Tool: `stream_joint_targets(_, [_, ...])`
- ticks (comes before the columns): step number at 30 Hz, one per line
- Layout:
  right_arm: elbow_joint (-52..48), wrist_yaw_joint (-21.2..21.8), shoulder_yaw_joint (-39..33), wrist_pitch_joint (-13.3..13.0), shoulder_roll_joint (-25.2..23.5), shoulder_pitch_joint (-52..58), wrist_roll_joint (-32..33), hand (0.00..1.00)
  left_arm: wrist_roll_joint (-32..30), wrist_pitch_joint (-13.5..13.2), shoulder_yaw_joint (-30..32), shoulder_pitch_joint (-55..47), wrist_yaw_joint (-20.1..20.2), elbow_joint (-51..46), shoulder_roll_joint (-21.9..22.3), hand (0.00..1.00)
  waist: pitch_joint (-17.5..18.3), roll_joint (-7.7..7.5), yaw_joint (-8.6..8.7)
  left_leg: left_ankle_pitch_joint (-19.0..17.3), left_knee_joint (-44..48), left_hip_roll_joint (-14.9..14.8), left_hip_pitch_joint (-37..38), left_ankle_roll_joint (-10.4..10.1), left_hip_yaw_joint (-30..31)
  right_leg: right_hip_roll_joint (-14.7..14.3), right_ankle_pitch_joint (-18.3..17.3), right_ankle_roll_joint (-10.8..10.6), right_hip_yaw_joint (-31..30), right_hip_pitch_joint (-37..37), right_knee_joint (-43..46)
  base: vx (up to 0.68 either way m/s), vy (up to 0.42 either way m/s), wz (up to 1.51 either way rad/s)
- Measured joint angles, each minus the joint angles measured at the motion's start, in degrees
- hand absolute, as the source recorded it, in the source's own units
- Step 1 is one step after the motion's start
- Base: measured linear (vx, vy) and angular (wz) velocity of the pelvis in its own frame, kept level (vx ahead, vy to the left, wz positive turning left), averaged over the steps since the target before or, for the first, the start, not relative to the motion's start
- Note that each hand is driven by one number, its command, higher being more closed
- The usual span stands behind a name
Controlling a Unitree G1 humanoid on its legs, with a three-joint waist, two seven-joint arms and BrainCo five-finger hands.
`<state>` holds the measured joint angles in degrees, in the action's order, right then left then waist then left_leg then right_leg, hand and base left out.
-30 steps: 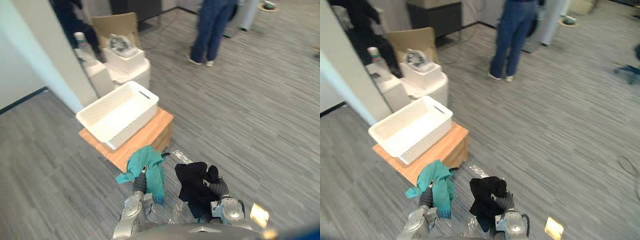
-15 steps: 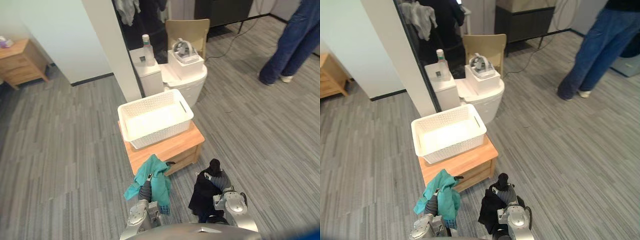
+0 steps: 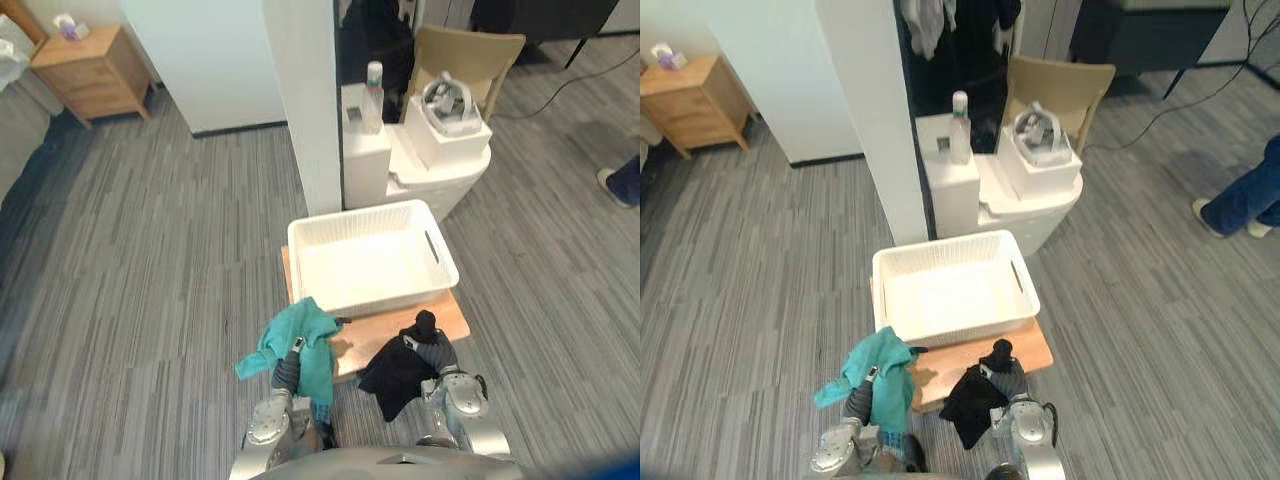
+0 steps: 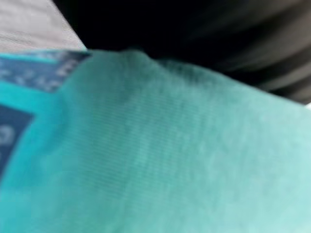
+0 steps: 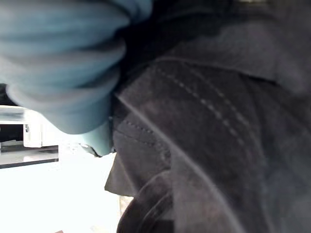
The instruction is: Tidy the bed and pick cloth on bed and put in laundry
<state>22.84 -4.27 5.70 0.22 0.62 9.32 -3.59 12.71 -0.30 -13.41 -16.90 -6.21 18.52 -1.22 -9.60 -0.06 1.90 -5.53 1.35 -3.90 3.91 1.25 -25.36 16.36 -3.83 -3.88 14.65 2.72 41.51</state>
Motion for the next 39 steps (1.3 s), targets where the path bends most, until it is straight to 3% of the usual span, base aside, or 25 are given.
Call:
stream_joint_targets(3, [-2.84,-0.1,0.71,-0.02,-1.09,-0.05,0.06,1.0,-0.39,0.01,0.02,0.31,-0.05,0.13,-1.19,1.0,-0.07,-0.76,0.93,-0.39,-0.11,-1.42,1.43,-0.74,0.86,-0.58,-8.16,0.13,0.86,6.3,1.71,0.26,-0.022,0.2])
stream_joint_targets(5, [-5.68,-0.6,0.37,-0.34,-1.16,-0.12,0.12,1.0,-0.38,-0.01,0.14,1.12,-0.05,0.26,-1.71,1.0,-0.08,-0.72,1.23,-0.82,0.24,-2.95,2.04,-1.44,1.04,-2.13,-8.92,0.18,1.95,8.17,-9.06,0.26,-0.118,0.2])
stream_joint_targets(7, [-7.69,-0.99,0.01,-0.81,-1.2,-0.19,0.58,1.0,-0.37,-0.08,0.29,1.86,-0.03,0.84,-2.26,1.0,0.31,-1.39,1.05,-1.85,1.56,-3.59,2.24,-3.22,1.04,-3.55,-3.89,-0.66,1.55,7.94,-23.26,0.26,-0.211,0.16])
stream_joint_targets(8, [-8.72,-1.15,-0.2,-1.26,-1.28,0.07,0.67,1.0,-0.37,-0.06,0.55,1.67,-0.09,1.09,-2.89,1.0,1.22,-3.23,0.81,-2.71,1.66,-2.79,3.29,-4.84,1.08,-3.5,6.47,-0.43,0.39,6.99,-30.65,0.29,-0.252,-0.09])
stream_joint_targets(10, [-10.31,-1.43,-1.84,-1.47,0.77,-0.56,0.65,1.0,-0.41,0.06,1.37,1.71,0.01,3.17,-1.38,1.0,1.72,0.07,0.5,-3.02,1.49,-5.29,4.56,-7.11,0.35,-6.17,5.89,-1.13,0.42,4.46,-33.68,0.25,-0.215,-0.17])
stream_joint_targets(11, [-11.82,-1.5,-2.63,-1.48,1.46,-0.13,0.63,1.0,-0.41,0.05,1.43,1.48,0.02,3.09,-0.61,1.0,1.91,0.66,0.62,-3.02,1.49,-5.82,4.35,-7.13,0.12,-6.95,5.91,-1.09,0.44,3.82,-35.36,0.21,-0.168,-0.18])
stream_joint_targets(12, [-14.16,-1.93,-4.25,-1.47,2.64,-0.12,0.44,1.0,-0.44,0.04,2.61,1.26,0.1,3.1,0.21,1.0,2.27,2.37,0.6,-2.96,1.5,-6.74,4.34,-7.32,-1.05,-8.44,6.82,-0.49,0.46,2.87,-38.05,0.2,-0.162,-0.19])
stream_joint_targets(13, [-16.58,-2.61,-5.67,-1.44,2.98,-0.04,-0.06,1.0,-0.44,0.05,2.88,1.24,0.15,3.11,1.04,1.0,2.31,2.56,0.78,-2.79,1.57,-7.31,4.46,-7.71,-1.71,-9.57,7.53,-0.14,0.46,1.94,-40.07,0.18,-0.142,-0.23])
stream_joint_targets(15, [-20.98,-3.22,-7.57,-1.43,4.58,-0.11,-0.14,1.0,-0.5,0.06,2.85,1.43,0.99,3.15,0.98,1.0,2.4,2.41,1.04,-2.62,1.63,-7.99,5.32,-8.0,-2.5,-10.56,7.92,0.19,0.51,0.32,-41.91,0.11,-0.095,-0.06])
stream_joint_targets(19, [-30.58,-4.36,-9.76,-2.11,8.97,-3.39,-2.17,1.0,-0.97,0.06,2.84,2.46,1.69,3.14,0.8,1.0,2.53,0.51,1.48,-2.91,1.17,-7.57,5.53,-8.65,-2.6,-10.89,10.77,-0.01,0.12,-0.79,-45.53,-0.01,-0.023,-0.07])
stream_joint_targets(28, [-33.08,-4.26,-8.99,-3.74,14.3,-12.77,-2.21,1.0,-0.8,0.0,3.52,3.11,2.08,4.19,0.02,1.0,3.36,-0.98,0.4,-4.38,1.12,-5.92,5.98,-8.59,-4.02,-9.75,13.03,-1.17,-2.03,-0.82,-47.05,-0.1,0.004,-0.09])
stream_joint_targets(32, [-33.16,-4.29,-5.56,-4.25,16.82,-17.53,-1.5,1.0,0.32,-0.05,4.43,3.65,1.97,5.24,0.3,1.0,3.9,-1.59,0.31,-4.37,1.88,-6.08,4.65,-8.59,-4.1,-9.85,13.36,-1.05,-2.52,0.46,-47.05,-0.07,-0.05,-0.06])
stream_joint_targets(39, [-33.11,-3.5,2.01,-4.32,16.62,-23.36,-1.13,1.0,2.03,-0.08,4.37,3.92,1.05,5.48,0.93,1.0,4.03,-1.57,0.26,-4.24,2.16,-6.03,4.11,-8.41,-3.78,-9.58,14.53,-1.69,-2.28,0.72,-47.02,-0.02,-0.006,0.02])
